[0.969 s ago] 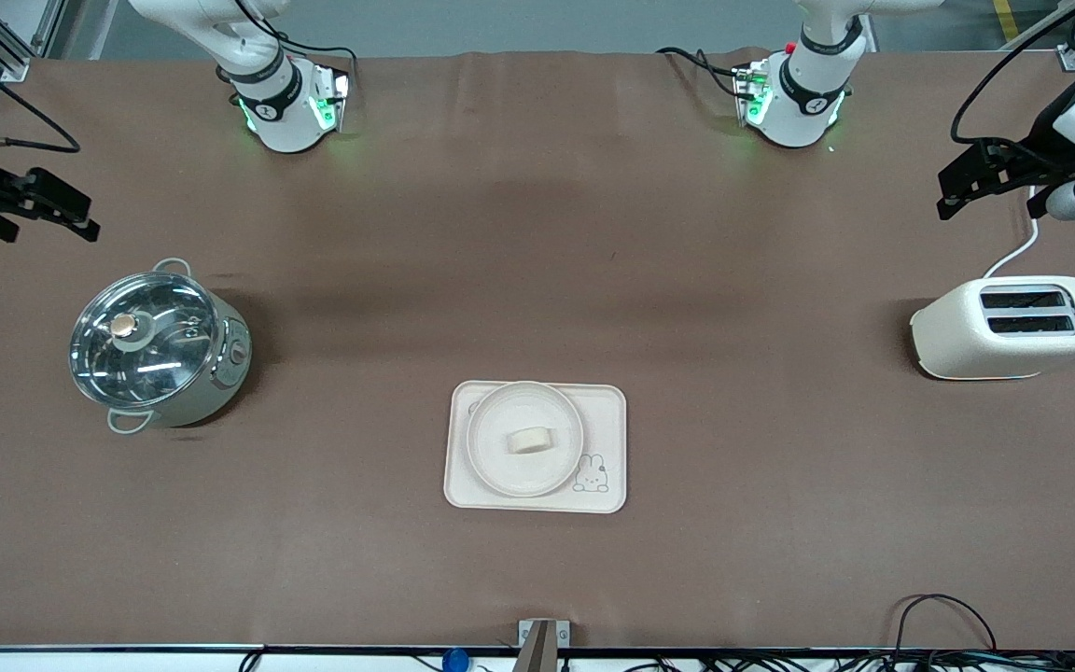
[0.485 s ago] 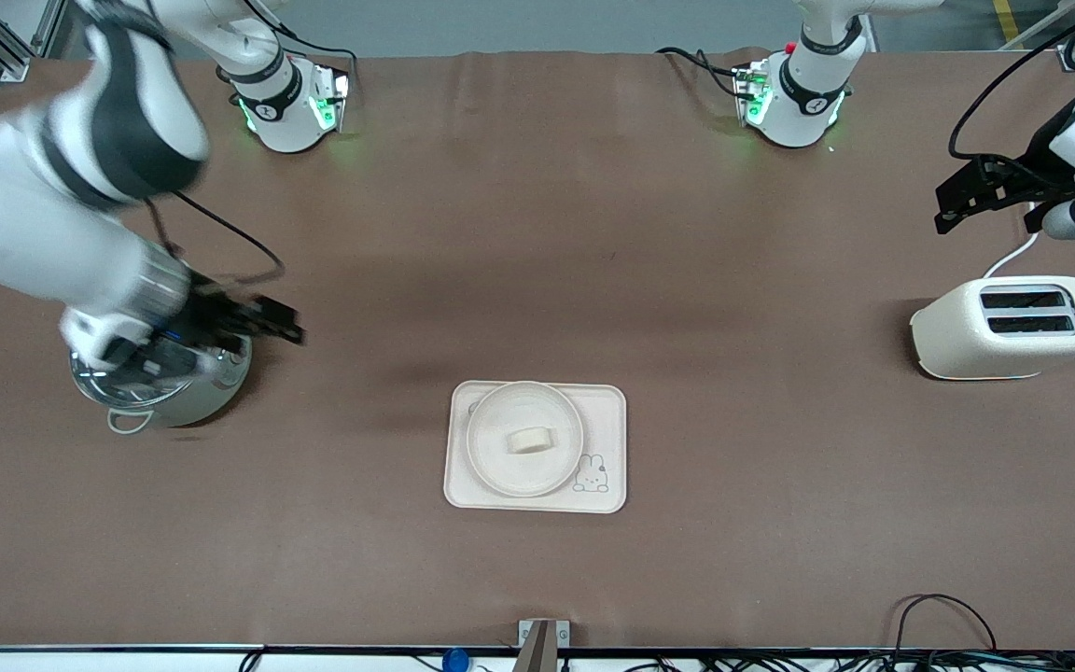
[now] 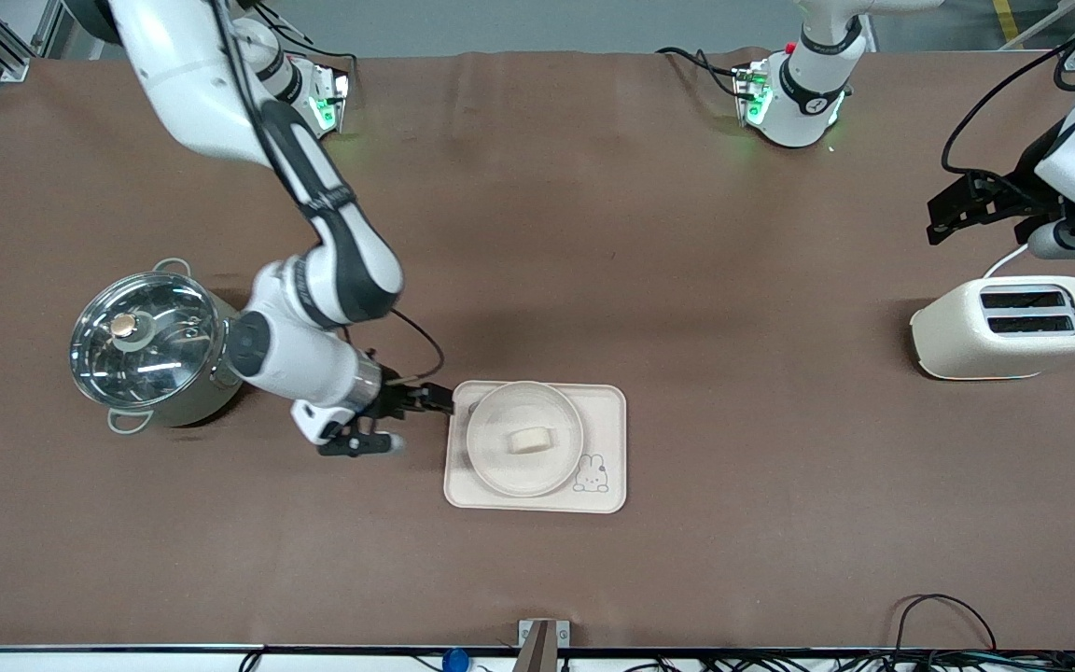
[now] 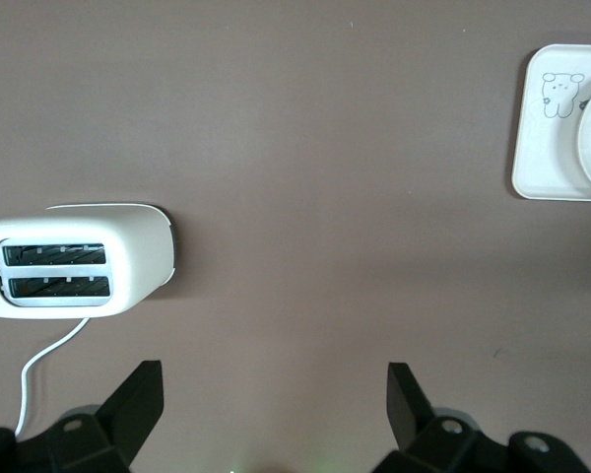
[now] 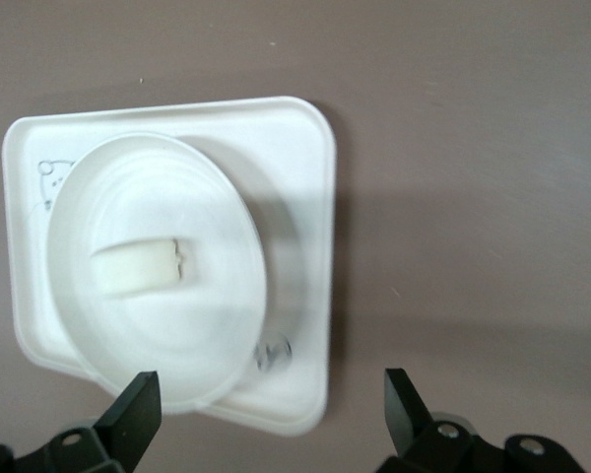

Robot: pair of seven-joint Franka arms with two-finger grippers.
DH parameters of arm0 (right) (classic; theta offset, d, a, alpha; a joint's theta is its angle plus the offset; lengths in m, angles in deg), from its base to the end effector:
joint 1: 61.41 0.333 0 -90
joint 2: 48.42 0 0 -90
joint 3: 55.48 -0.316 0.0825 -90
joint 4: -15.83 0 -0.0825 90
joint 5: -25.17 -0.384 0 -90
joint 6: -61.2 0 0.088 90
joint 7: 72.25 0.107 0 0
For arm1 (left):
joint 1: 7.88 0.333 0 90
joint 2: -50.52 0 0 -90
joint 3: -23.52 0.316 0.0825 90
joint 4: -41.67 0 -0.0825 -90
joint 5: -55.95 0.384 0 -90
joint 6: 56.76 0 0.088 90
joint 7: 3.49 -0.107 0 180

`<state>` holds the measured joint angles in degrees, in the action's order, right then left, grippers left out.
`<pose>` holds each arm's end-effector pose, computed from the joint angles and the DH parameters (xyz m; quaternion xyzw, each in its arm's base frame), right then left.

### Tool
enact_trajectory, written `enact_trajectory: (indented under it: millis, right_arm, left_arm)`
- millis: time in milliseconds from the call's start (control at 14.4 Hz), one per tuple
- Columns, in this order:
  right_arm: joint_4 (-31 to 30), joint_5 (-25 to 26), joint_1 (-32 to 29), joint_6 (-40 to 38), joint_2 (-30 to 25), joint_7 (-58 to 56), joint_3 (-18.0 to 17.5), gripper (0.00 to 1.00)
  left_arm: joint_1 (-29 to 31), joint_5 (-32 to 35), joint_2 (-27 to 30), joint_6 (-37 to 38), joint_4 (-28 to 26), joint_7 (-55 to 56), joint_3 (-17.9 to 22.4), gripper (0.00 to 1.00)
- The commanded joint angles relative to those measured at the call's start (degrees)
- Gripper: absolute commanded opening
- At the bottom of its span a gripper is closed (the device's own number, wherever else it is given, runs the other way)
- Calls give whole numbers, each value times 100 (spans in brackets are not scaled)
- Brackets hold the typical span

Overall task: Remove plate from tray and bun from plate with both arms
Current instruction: 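Reach the right gripper to the white plate rim and grasp it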

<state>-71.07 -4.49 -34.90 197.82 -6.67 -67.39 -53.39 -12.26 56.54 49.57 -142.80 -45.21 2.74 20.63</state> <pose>0.6573 0.3087 0.2458 -0.9818 0.0013 -0.0217 0.1885 0.5487 -0.0686 0.6349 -0.9998 0.0088 0.0149 0.0065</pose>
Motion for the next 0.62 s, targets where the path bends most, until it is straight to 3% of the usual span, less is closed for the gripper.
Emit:
enact_trajectory:
  millis: [0,138,277,346,415,554]
  right_arm:
    - [927,-119,213,233,833,68,64,94]
    - [990,-119,222,234,905,42,64,77]
    - [981,-110,231,243,1019,-19,64,42]
    - [999,-119,231,286,1098,-54,64,20]
    - [990,-119,231,417,1133,-89,64,5]
    - [981,-127,223,489,1195,-395,55,0]
  left_arm:
    - [33,-68,-116,-1,119,-69,-18,100]
    - [25,-77,-143,-71,93,-69,-18,100]
    - [7,-85,-204,-80,93,-69,-18,100]
    - [-2,-86,-205,-106,93,-69,-18,100]
    - [-11,-86,-239,-115,84,-69,-18,100]
    - [-28,-77,-275,-115,84,-69,-18,100]
